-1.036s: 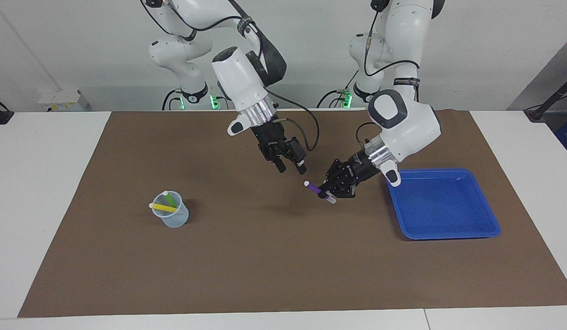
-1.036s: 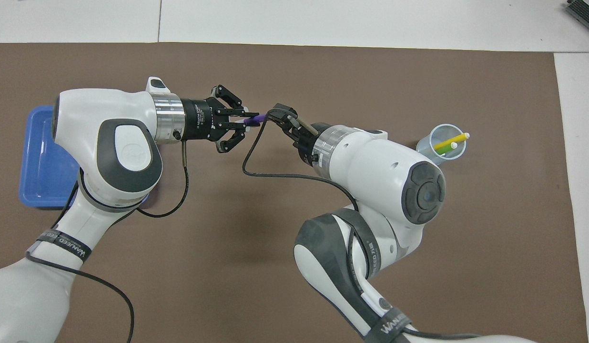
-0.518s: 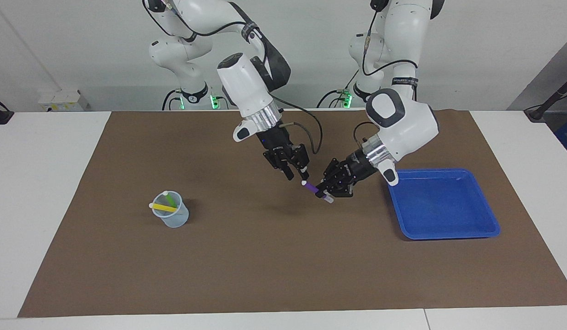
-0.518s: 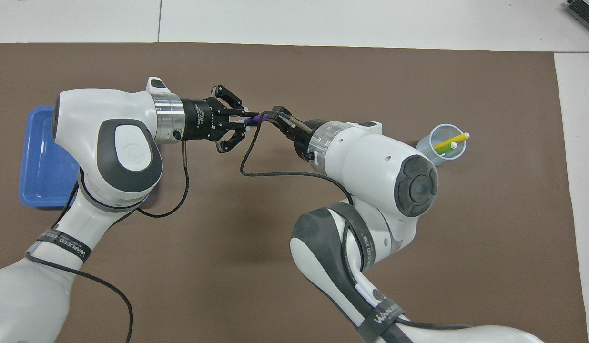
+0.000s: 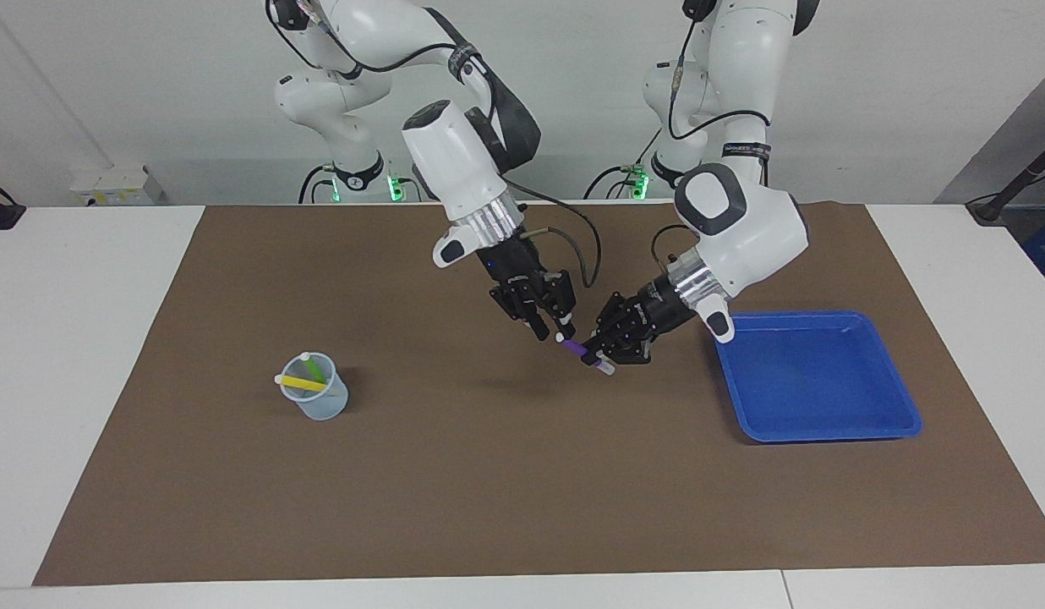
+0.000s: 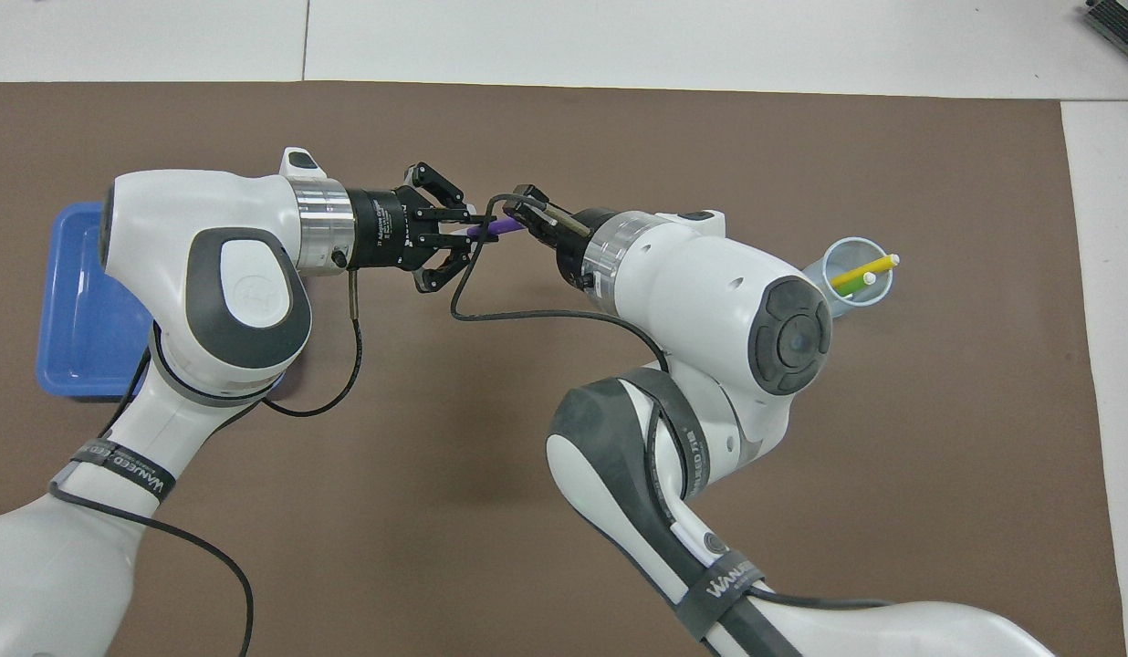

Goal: Transfer and insert pens with both arms
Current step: 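Grasp the purple pen with the right gripper from the left gripper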

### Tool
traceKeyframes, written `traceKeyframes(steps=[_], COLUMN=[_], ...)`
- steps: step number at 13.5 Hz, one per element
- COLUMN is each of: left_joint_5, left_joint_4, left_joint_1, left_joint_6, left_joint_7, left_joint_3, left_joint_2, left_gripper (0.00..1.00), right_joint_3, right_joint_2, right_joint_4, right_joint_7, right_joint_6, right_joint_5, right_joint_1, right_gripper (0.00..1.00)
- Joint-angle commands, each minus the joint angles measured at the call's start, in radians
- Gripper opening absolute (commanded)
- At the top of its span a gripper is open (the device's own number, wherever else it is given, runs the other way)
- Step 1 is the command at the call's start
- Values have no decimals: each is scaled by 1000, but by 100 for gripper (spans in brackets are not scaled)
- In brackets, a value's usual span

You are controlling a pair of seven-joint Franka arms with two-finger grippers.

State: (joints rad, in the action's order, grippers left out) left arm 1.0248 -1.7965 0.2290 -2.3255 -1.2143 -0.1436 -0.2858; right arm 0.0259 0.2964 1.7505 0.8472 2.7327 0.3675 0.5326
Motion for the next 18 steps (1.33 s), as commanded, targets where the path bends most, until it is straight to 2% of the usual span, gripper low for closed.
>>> traceKeyframes(steps=[1, 9, 11, 12, 18], left_joint_5=[15, 15, 14, 14, 12], left_joint_4=[0, -6, -7, -9, -12], left_joint_1=[4, 4, 3, 3, 3], left_joint_6=[-17, -11, -9, -8, -6], left_joint_7=[-10, -10, -10, -10, -11], left_joint_3=[-2, -2, -2, -1, -1], left_joint_2=[-1, 3, 4, 4, 7], left_gripper=[0, 0, 0, 0, 0], right_joint_3=[2, 3, 2, 3, 2], right_joint_2=[38, 44, 44, 44, 43], right_joint_4=[-37, -46, -46, -46, -45], right_joint_7=[-43, -51, -48, -46, -62], right_joint_6=[12, 12, 10, 10, -4], right_joint_5=[-18, -18, -16, -13, -19], right_joint_1=[-2, 6, 16, 20, 15], right_gripper=[48, 25, 13, 2, 0])
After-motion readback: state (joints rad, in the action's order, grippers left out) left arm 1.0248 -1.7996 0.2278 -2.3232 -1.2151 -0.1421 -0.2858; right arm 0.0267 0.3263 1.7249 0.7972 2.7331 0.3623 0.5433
